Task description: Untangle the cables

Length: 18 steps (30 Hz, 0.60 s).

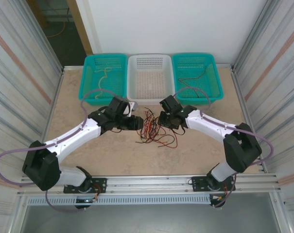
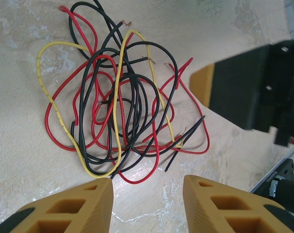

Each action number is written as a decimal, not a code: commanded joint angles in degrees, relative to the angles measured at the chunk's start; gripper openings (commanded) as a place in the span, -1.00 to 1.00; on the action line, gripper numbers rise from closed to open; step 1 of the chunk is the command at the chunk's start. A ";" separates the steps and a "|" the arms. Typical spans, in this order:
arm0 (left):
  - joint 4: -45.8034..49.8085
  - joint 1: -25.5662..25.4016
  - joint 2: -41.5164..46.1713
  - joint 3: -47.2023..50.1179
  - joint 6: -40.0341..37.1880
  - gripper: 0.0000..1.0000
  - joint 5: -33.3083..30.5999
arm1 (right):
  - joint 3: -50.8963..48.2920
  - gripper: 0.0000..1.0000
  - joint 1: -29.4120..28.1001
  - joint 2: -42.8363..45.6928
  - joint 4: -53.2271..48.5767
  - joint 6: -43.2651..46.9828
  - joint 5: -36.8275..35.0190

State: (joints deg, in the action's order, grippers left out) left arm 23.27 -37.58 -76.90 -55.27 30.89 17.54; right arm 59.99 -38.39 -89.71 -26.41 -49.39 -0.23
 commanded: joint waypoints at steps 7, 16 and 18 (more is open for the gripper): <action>-0.41 -0.30 2.12 -0.98 -0.35 -0.16 0.45 | 3.47 -0.63 2.08 -8.57 2.69 4.56 5.33; -1.38 -0.31 0.50 -1.72 -0.50 -0.09 0.91 | 2.55 -1.00 -1.01 -5.03 -0.21 8.95 2.28; -1.38 -0.59 -0.15 -2.08 -0.63 -0.01 0.50 | 2.17 -1.00 -3.34 -2.67 -1.47 10.40 0.30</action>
State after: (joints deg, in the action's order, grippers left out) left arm 22.74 -37.63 -76.42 -55.33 30.85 17.54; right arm 61.63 -39.07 -96.84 -24.93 -42.63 2.68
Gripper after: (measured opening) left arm 0.488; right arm 0.062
